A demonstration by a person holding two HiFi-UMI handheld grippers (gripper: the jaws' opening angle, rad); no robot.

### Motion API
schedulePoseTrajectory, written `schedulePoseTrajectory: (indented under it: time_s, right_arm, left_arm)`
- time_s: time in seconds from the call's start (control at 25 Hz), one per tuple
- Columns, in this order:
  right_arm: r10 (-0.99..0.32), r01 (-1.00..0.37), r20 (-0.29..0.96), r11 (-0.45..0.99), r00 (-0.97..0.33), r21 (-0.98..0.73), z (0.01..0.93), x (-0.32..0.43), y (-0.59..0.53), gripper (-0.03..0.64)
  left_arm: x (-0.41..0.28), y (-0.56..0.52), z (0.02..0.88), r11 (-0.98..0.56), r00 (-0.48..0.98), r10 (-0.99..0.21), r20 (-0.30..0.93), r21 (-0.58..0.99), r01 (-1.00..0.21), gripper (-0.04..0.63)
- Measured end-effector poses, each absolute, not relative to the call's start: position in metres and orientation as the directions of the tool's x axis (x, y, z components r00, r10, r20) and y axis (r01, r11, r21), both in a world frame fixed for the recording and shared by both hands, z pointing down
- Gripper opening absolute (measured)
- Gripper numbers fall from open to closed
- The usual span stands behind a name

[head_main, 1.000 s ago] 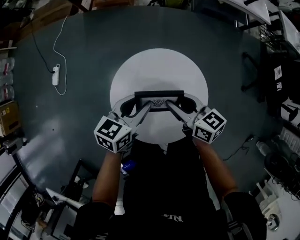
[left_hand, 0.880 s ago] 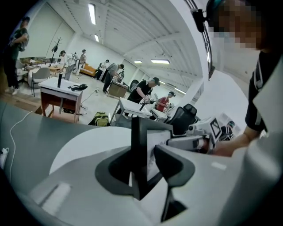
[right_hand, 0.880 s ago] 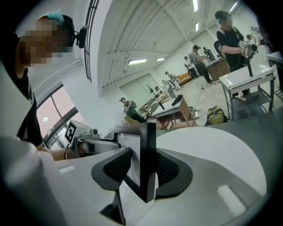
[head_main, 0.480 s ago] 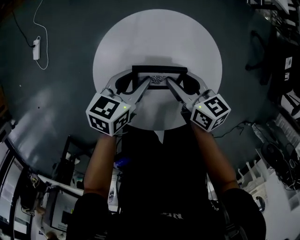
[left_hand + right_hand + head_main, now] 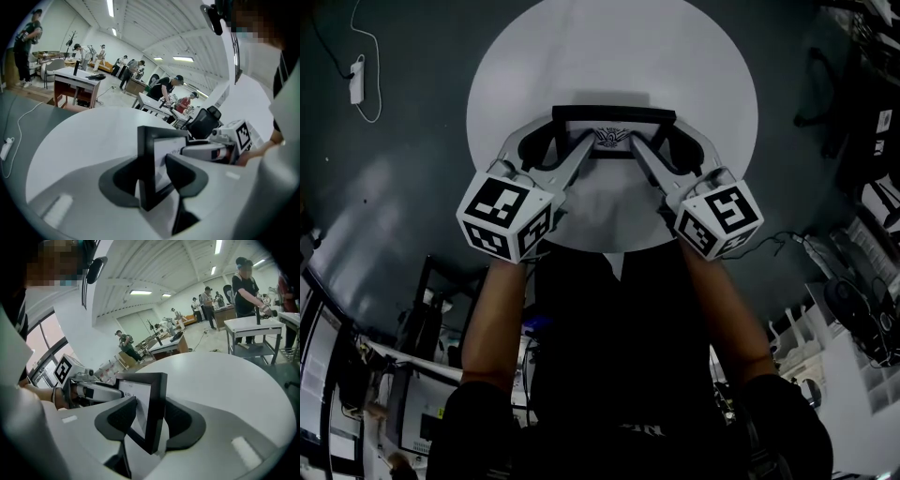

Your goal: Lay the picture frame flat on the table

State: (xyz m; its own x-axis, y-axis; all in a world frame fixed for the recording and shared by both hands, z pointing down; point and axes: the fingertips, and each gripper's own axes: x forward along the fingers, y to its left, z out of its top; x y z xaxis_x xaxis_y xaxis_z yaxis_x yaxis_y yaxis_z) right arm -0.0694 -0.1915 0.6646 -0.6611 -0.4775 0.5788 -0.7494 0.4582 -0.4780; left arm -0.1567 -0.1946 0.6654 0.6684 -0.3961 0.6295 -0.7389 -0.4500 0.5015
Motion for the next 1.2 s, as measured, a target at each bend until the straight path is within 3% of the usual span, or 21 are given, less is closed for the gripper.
schedulePoseTrajectory:
  time_s: [0.64,0.84,1.2]
  right_arm:
    - [-0.517,-0.779,0.589,0.490,-0.621,-0.391,0.670,-0.074,-0.202,0.199]
    - [-0.525,-0.803,0.614,0.471,-0.589,-0.367,0.674,-0.073,-0.200,0.214]
    - [-0.555,-0.839,0.660,0.494,-0.506,-0.227,0.677,-0.065,-0.210,0.252]
  left_arm:
    - [-0.165,-0.206,0.672,-0.463,0.556,-0.475,0.683,0.343,-0.817,0.207]
    - [-0.165,-0.207,0.671,-0.496,0.495,-0.529,0.689,0.222,-0.839,0.222]
    - [-0.161,-0.214,0.678,-0.475,0.472,-0.542,0.695,0.209,-0.855,0.229]
